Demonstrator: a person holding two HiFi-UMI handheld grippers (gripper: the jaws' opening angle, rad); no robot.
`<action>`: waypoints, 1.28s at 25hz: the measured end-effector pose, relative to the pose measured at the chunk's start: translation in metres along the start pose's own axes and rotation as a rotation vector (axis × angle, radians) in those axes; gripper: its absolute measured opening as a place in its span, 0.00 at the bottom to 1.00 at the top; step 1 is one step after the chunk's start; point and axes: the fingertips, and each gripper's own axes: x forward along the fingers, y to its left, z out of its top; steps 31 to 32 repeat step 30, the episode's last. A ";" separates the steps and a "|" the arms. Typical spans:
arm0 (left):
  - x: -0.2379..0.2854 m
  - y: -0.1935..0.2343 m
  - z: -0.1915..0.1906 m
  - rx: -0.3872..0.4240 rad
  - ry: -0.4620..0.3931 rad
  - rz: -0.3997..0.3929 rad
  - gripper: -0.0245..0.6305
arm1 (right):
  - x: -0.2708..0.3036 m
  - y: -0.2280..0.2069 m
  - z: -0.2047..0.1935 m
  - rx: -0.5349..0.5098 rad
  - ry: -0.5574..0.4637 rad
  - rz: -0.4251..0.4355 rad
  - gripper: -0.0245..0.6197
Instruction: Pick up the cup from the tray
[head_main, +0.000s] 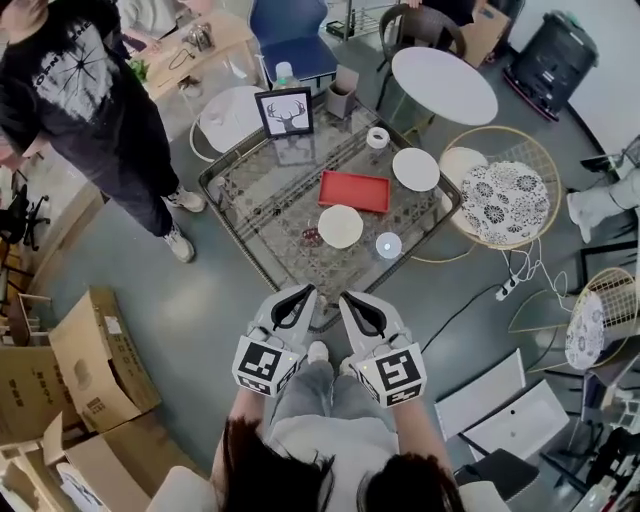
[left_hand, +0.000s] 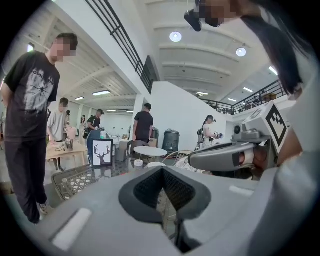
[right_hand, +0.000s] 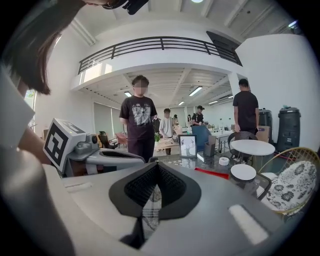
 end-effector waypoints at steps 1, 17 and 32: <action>-0.003 -0.006 0.003 0.000 -0.005 -0.002 0.04 | -0.006 0.004 0.001 -0.002 -0.007 0.006 0.07; -0.043 -0.055 0.028 0.010 -0.072 0.110 0.04 | -0.074 0.020 0.012 -0.050 -0.057 0.025 0.07; -0.047 -0.064 0.039 0.028 -0.100 0.165 0.04 | -0.078 0.027 0.033 -0.160 -0.100 0.093 0.07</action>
